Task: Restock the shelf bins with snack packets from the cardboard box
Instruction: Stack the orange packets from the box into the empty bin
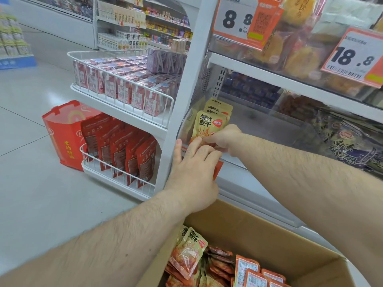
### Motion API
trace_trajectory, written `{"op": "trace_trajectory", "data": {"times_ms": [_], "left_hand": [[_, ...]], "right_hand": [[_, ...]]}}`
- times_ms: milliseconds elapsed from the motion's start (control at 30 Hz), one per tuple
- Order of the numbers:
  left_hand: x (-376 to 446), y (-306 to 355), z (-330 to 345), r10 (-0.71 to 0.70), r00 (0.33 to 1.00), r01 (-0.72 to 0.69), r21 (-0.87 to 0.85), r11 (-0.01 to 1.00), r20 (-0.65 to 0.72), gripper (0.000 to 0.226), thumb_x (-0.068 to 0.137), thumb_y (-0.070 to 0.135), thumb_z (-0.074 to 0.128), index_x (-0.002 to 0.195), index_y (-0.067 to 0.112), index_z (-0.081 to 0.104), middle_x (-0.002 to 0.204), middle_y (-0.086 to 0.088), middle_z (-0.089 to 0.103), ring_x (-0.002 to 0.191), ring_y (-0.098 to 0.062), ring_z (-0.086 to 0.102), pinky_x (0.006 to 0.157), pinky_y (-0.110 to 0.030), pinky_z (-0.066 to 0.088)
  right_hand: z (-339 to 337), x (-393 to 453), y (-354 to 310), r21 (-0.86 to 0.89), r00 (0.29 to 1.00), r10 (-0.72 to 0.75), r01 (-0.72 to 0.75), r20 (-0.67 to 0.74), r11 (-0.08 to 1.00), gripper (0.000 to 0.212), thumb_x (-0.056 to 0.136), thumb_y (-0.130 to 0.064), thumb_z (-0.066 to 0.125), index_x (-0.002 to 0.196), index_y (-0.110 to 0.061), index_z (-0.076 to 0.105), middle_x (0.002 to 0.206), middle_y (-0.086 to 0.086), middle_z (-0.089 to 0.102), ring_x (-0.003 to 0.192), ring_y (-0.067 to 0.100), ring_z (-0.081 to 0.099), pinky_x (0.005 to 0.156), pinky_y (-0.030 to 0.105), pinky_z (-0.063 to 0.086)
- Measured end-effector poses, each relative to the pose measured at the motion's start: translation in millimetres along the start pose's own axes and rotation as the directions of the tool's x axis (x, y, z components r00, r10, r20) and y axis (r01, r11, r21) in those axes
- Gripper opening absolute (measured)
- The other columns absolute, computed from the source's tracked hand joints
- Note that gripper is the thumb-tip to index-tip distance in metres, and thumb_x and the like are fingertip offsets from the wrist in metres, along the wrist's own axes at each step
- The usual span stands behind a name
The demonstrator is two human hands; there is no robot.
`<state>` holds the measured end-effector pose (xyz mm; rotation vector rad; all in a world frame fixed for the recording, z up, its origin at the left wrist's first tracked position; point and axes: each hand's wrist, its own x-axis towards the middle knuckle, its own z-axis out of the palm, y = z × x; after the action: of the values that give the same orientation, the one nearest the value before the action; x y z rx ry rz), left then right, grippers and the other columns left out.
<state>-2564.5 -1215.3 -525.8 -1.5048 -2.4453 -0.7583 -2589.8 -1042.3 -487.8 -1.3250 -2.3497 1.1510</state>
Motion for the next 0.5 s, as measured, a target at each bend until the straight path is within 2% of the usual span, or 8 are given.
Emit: {"op": "trace_trajectory", "data": {"times_ms": [67, 133, 200, 233, 300, 400, 467, 500], "left_hand": [[0, 1, 2, 0.009, 0.997, -0.011, -0.024, 1.000, -0.075, 0.066, 0.082, 0.018, 0.058, 0.145, 0.023, 0.038, 0.151, 0.005, 0.034, 0.150, -0.023, 0.005, 0.117, -0.049, -0.019], [0, 3, 7, 0.062, 0.971, -0.080, -0.068, 0.994, -0.232, 0.059, 0.071, 0.014, 0.063, 0.129, 0.015, 0.053, 0.130, -0.005, 0.050, 0.132, -0.029, 0.033, 0.116, -0.046, 0.010], [-3, 10, 11, 0.089, 0.927, -0.155, -0.158, 0.975, -0.365, 0.043, 0.065, 0.012, 0.061, 0.107, 0.013, 0.053, 0.106, -0.005, 0.053, 0.102, -0.026, 0.043, 0.092, -0.040, 0.033], [-5, 15, 10, 0.074, 0.940, -0.159, -0.234, 0.959, -0.334, 0.034, 0.068, 0.011, 0.059, 0.100, 0.015, 0.050, 0.097, -0.001, 0.051, 0.092, -0.023, 0.043, 0.082, -0.038, 0.036], [-13, 24, 10, 0.019, 0.994, -0.062, -0.402, 0.914, -0.110, 0.025, 0.078, 0.009, 0.056, 0.094, 0.022, 0.042, 0.086, 0.007, 0.049, 0.081, -0.017, 0.046, 0.071, -0.035, 0.038], [-26, 32, 29, 0.015, 0.978, 0.078, -0.431, 0.899, 0.209, 0.026, 0.079, 0.012, 0.055, 0.086, 0.032, 0.039, 0.081, 0.008, 0.055, 0.076, -0.016, 0.055, 0.070, -0.038, 0.048], [-36, 40, 42, -0.027, 0.931, 0.200, -0.444, 0.873, 0.365, 0.019, 0.082, 0.015, 0.055, 0.088, 0.030, 0.046, 0.082, 0.008, 0.059, 0.073, -0.014, 0.057, 0.067, -0.031, 0.051], [-40, 45, 47, -0.057, 0.884, 0.294, -0.457, 0.839, 0.464, 0.015, 0.084, 0.015, 0.057, 0.092, 0.026, 0.050, 0.083, 0.006, 0.060, 0.070, -0.013, 0.055, 0.060, -0.024, 0.047]], "right_hand": [[-9, -10, -2, -0.025, 1.000, -0.010, 0.010, -0.004, 1.000, 0.023, 0.078, -0.022, 0.082, 0.089, -0.013, 0.064, 0.088, 0.004, 0.073, 0.069, 0.015, 0.070, 0.063, 0.030, 0.061], [-21, -30, -2, -0.139, 0.996, -0.046, 0.036, -0.076, 0.990, 0.021, 0.078, -0.026, 0.078, 0.077, -0.016, 0.059, 0.073, 0.000, 0.067, 0.056, 0.012, 0.062, 0.048, 0.022, 0.051], [-31, -53, 3, -0.261, 0.961, -0.192, 0.137, -0.201, 0.956, 0.024, 0.079, -0.026, 0.070, 0.068, -0.019, 0.051, 0.066, -0.002, 0.059, 0.055, 0.016, 0.055, 0.046, 0.021, 0.041], [-35, -68, 8, -0.299, 0.921, -0.301, 0.223, -0.249, 0.928, 0.020, 0.080, -0.024, 0.067, 0.068, -0.021, 0.051, 0.069, -0.003, 0.060, 0.063, 0.018, 0.057, 0.052, 0.025, 0.045], [-42, -107, 23, -0.310, 0.821, -0.475, 0.384, -0.316, 0.870, 0.011, 0.080, -0.021, 0.062, 0.073, -0.027, 0.056, 0.076, -0.008, 0.064, 0.077, 0.016, 0.060, 0.069, 0.028, 0.050], [-41, -160, 66, -0.245, 0.727, -0.585, 0.532, -0.360, 0.811, 0.013, 0.078, -0.017, 0.063, 0.069, -0.026, 0.061, 0.062, -0.013, 0.060, 0.064, 0.009, 0.057, 0.064, 0.024, 0.046], [-32, -178, 107, -0.207, 0.730, -0.578, 0.542, -0.364, 0.815, 0.009, 0.075, -0.016, 0.064, 0.067, -0.022, 0.064, 0.058, -0.011, 0.057, 0.061, 0.014, 0.056, 0.062, 0.028, 0.045], [-27, -179, 129, -0.191, 0.772, -0.530, 0.495, -0.351, 0.848, 0.010, 0.075, -0.015, 0.064, 0.067, -0.021, 0.064, 0.057, -0.010, 0.056, 0.061, 0.015, 0.056, 0.062, 0.028, 0.045]]}}
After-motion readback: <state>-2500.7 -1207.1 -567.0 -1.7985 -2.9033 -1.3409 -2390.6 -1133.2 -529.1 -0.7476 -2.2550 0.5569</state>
